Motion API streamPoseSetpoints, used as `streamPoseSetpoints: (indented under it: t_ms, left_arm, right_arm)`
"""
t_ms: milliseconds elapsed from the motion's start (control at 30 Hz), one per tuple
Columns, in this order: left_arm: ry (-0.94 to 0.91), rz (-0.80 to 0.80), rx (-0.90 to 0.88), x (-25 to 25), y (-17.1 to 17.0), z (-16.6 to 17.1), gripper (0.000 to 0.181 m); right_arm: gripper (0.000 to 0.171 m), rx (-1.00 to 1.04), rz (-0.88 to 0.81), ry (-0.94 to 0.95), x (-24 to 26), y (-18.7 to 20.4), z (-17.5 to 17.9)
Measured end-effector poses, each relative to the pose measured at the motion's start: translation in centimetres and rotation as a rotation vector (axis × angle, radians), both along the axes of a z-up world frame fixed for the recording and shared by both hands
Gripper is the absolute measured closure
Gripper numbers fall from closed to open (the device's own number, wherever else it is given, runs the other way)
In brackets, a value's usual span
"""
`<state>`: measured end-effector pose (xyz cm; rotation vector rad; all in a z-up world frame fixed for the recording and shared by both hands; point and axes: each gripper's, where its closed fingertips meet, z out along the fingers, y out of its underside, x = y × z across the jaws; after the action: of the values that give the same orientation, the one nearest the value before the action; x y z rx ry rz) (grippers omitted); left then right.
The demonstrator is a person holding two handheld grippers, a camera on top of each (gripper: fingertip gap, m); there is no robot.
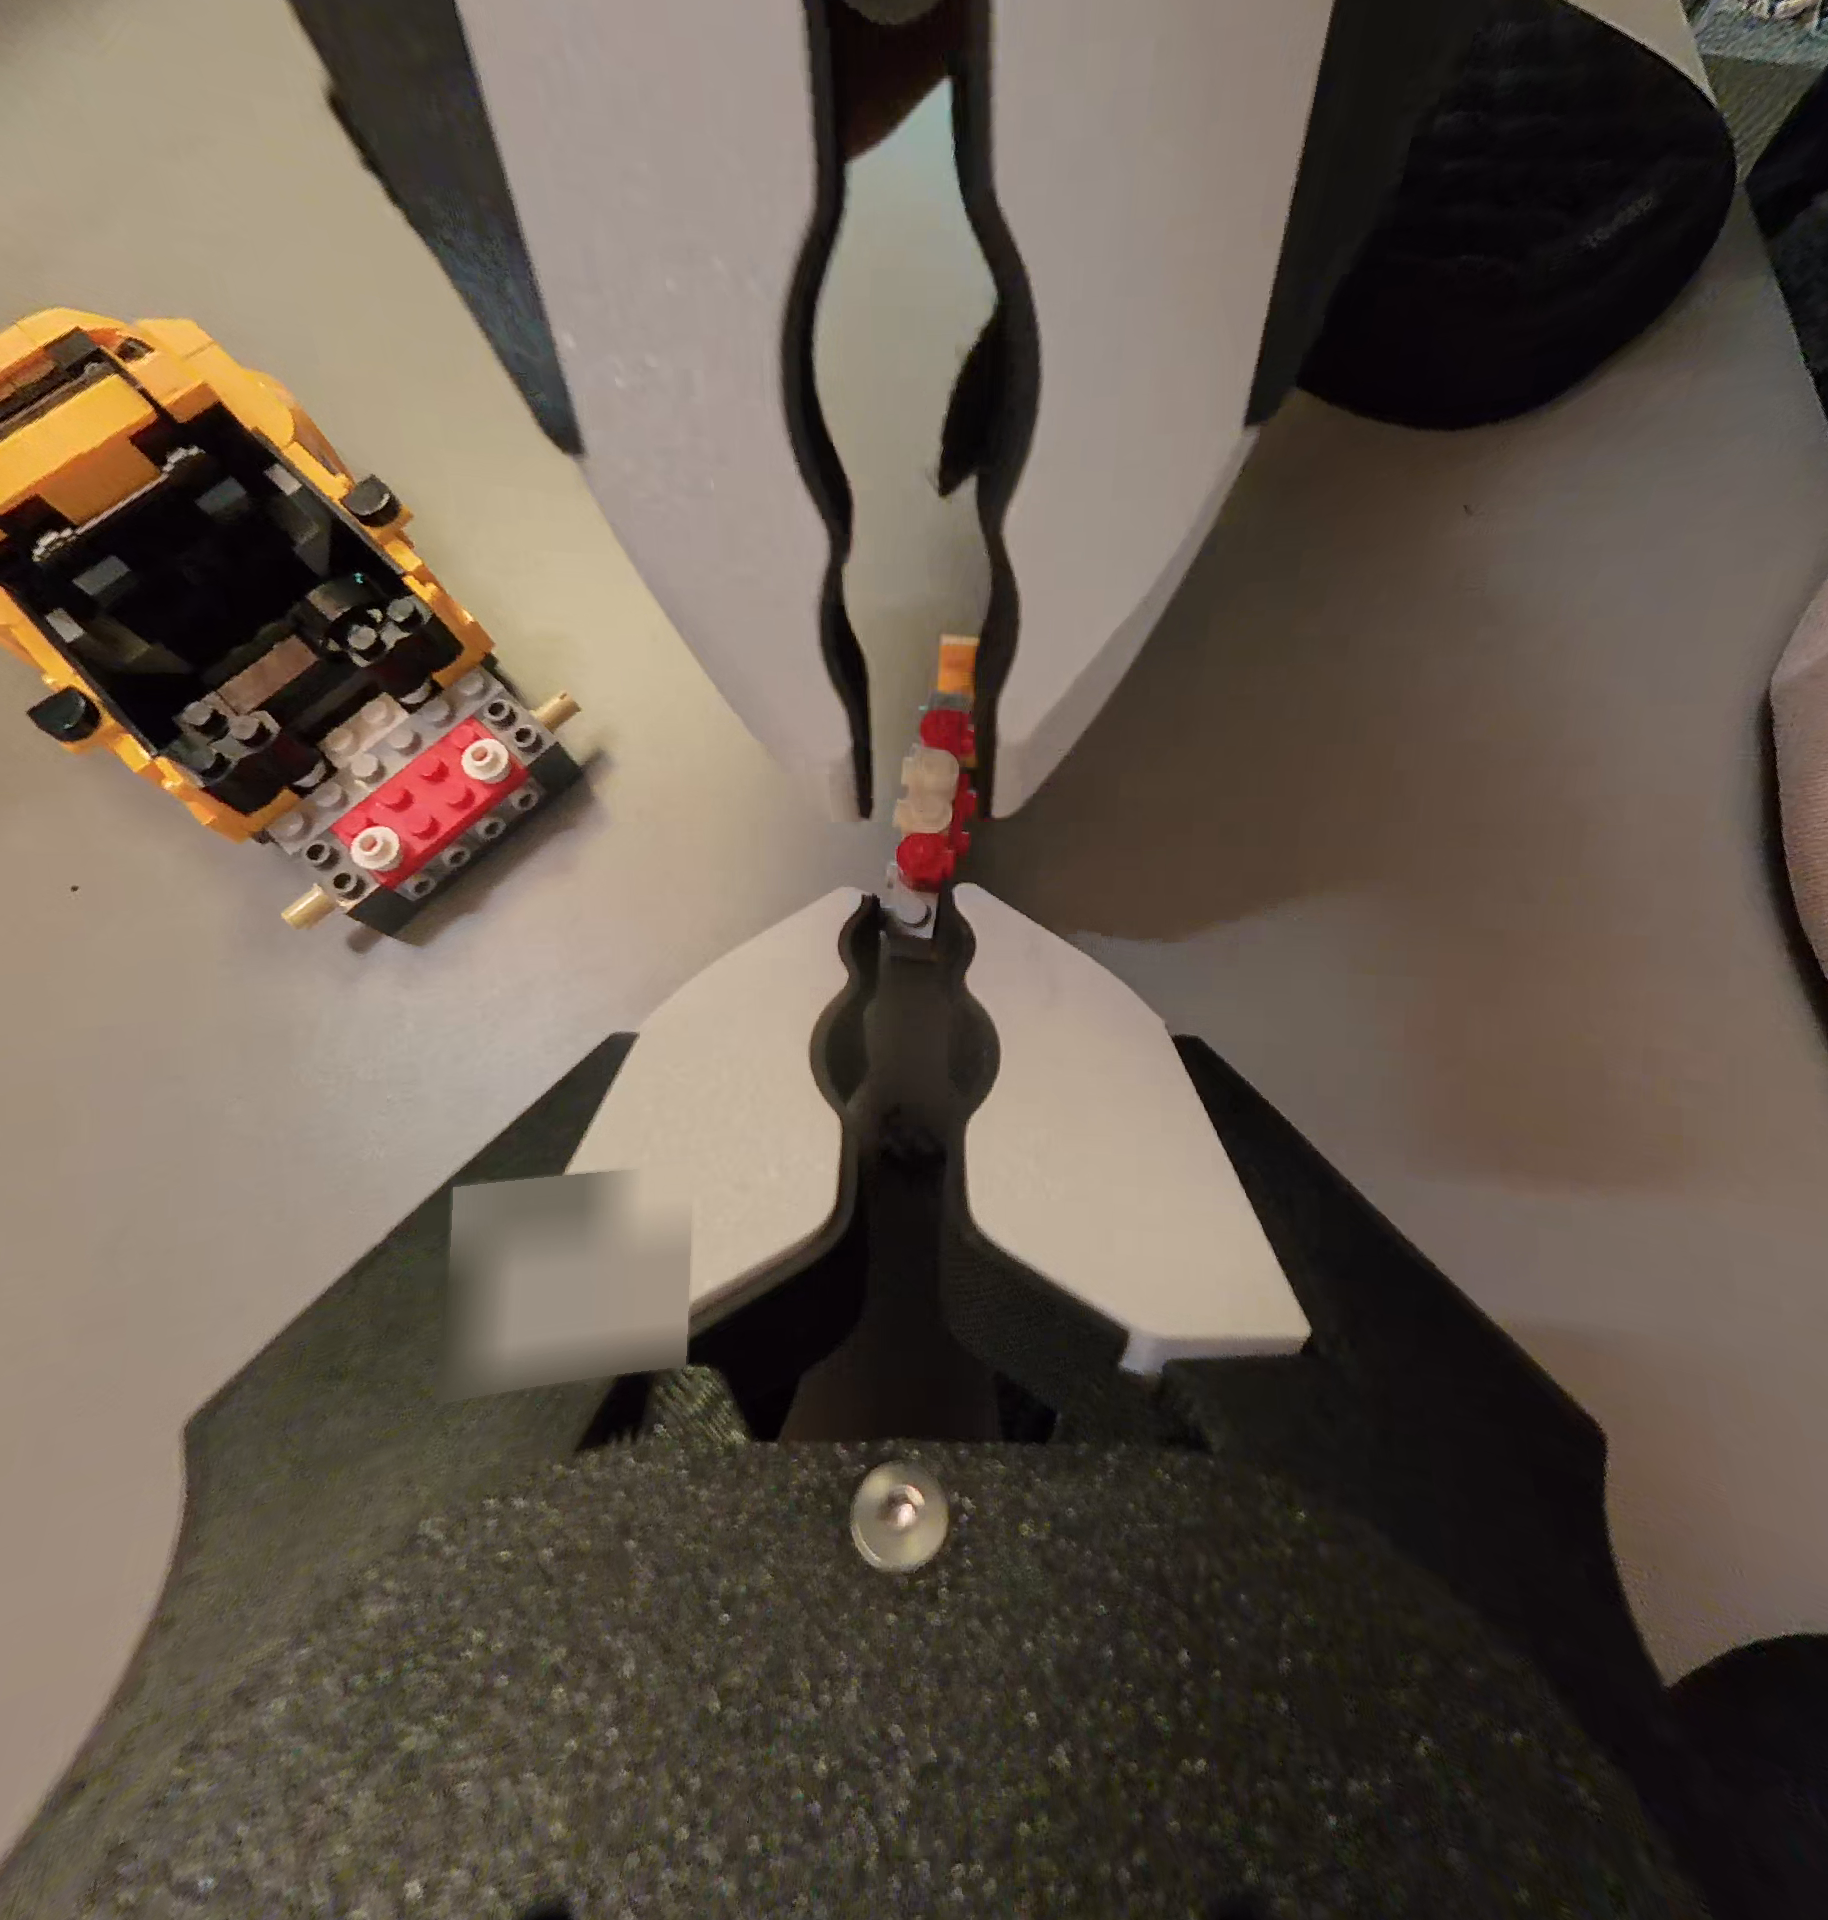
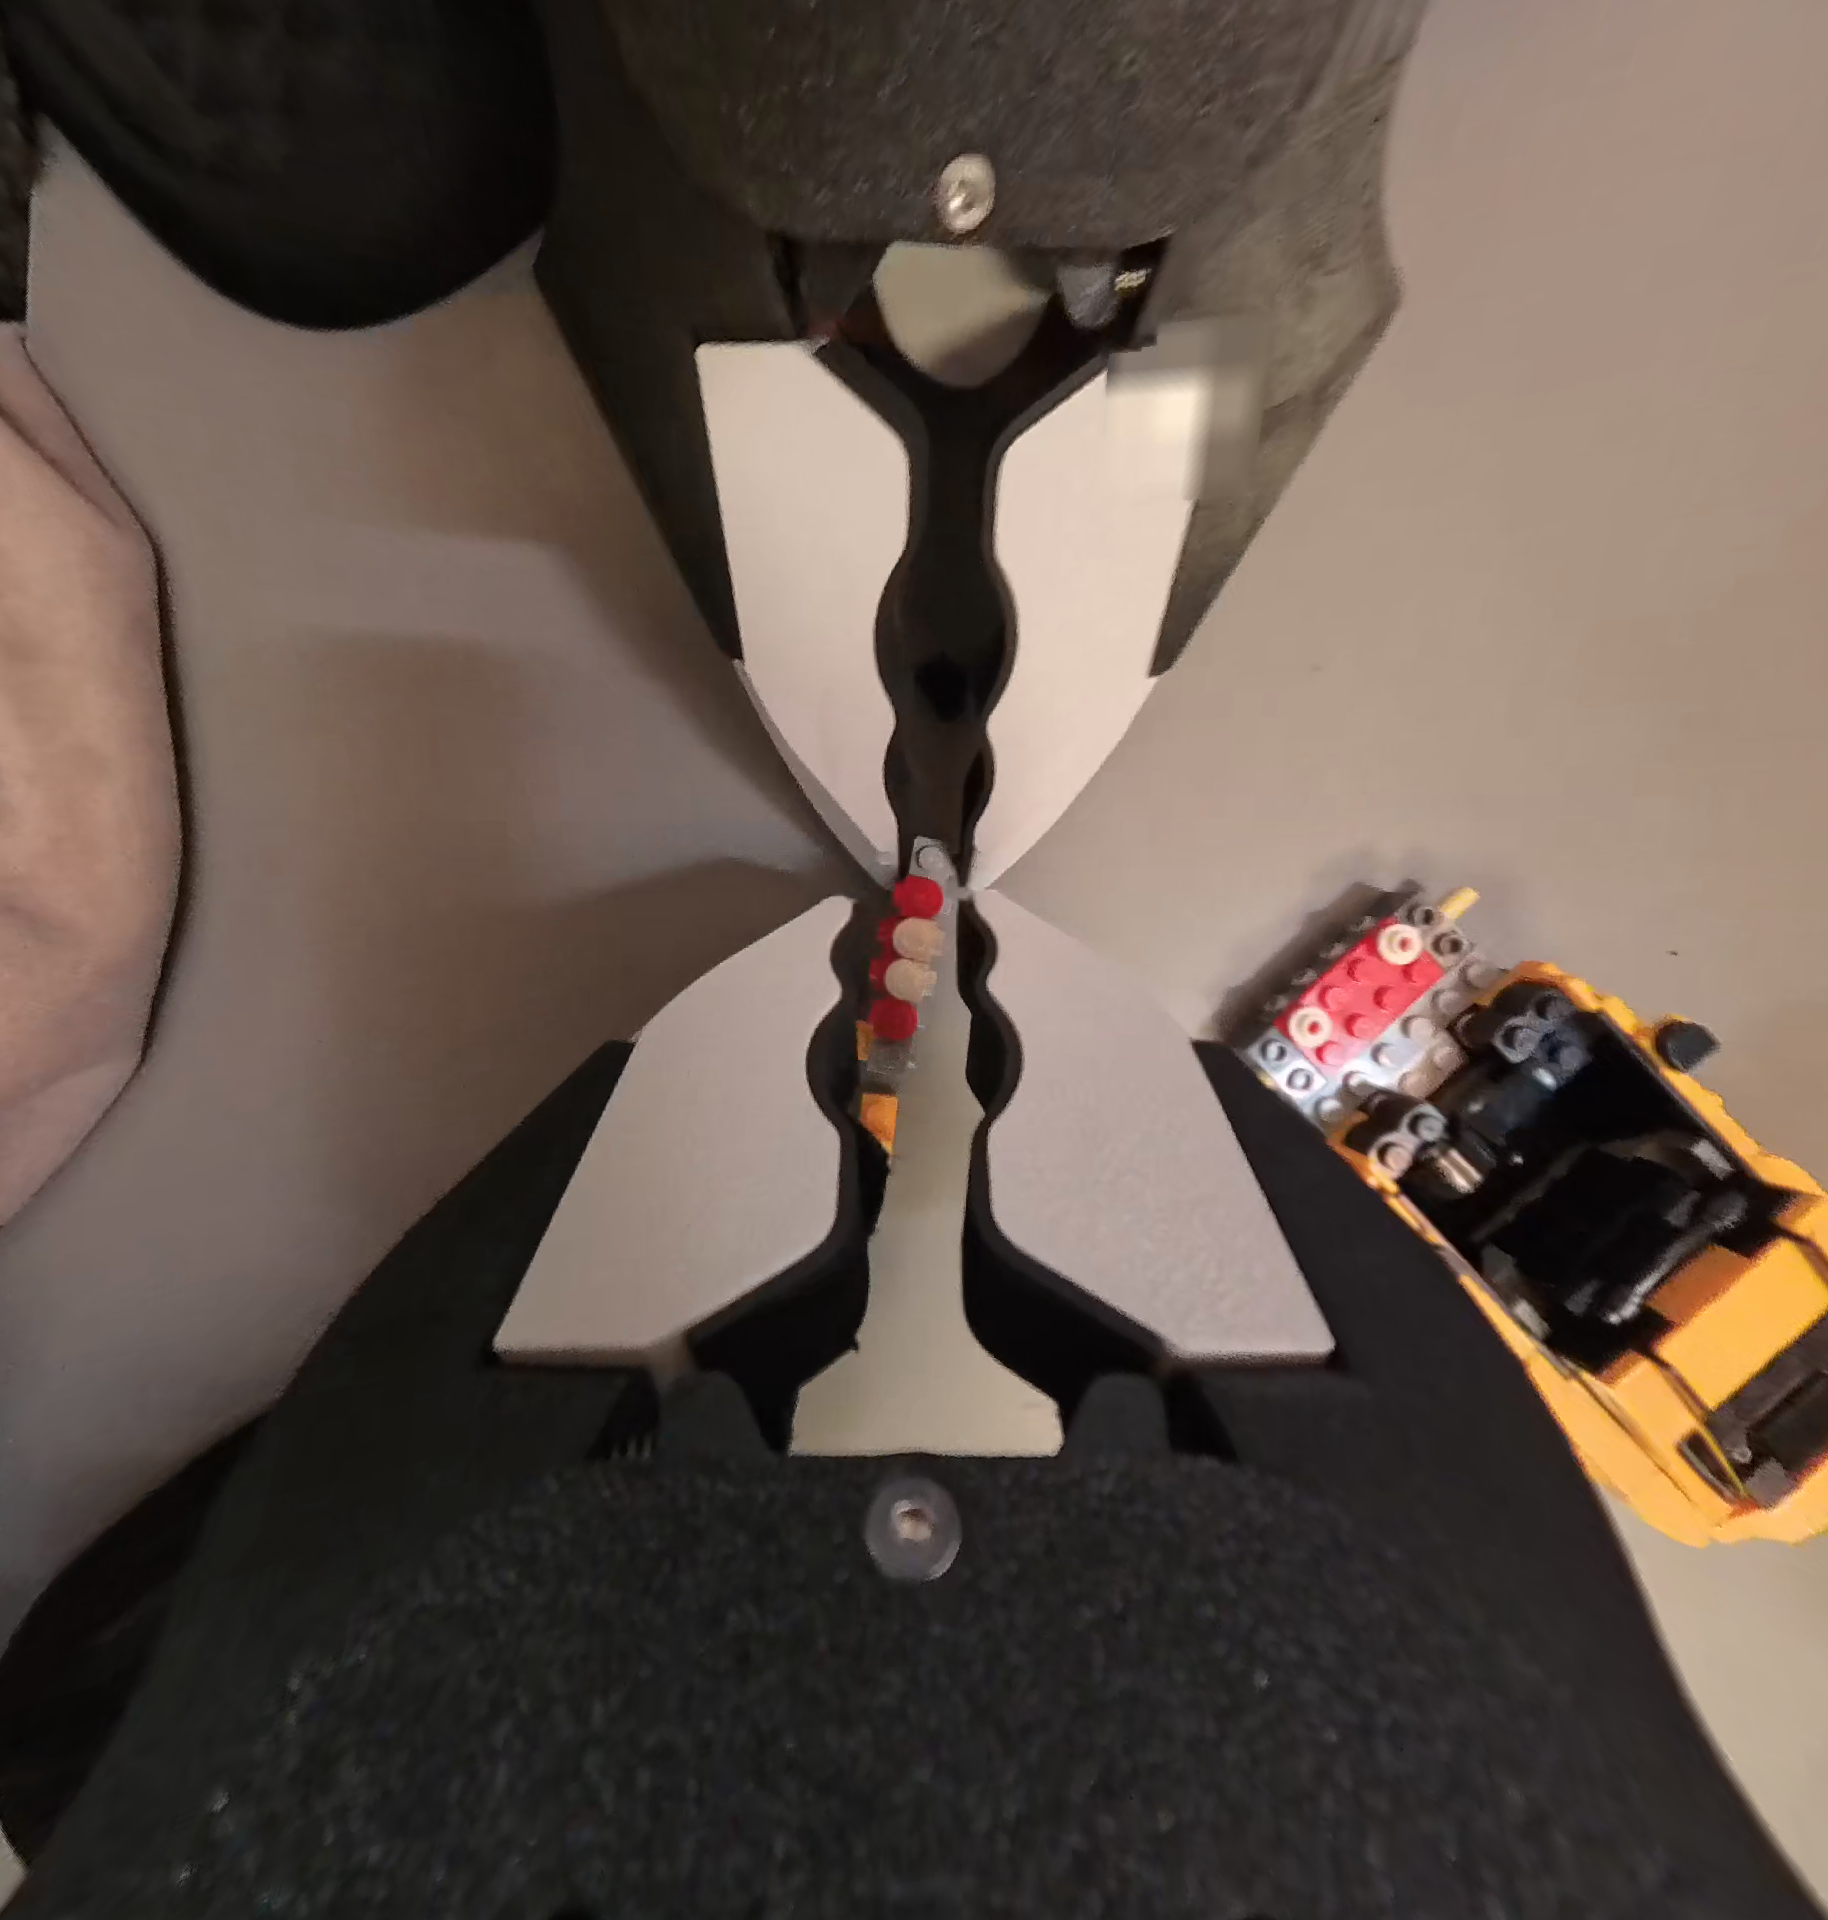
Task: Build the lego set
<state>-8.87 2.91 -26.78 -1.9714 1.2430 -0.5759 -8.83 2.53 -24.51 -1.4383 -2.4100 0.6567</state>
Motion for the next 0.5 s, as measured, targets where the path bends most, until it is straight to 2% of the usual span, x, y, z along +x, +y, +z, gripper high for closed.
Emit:
streamPoseSetpoints:
  t_ms: [233, 500]
  left_arm:
    - [0.001, -0.001, 0.001, -0.01, -0.05, 0.00, 0.171]
    - [0.000, -0.003, -0.004, 0.01, -0.06, 0.00, 0.171]
  right_arm:
    - [0.166, 0.008, -0.003, -0.018, -0.45, -0.04, -0.81]
    - [0.168, -0.028, -0.022, -0.077, -0.47, 0.00, -0.89]
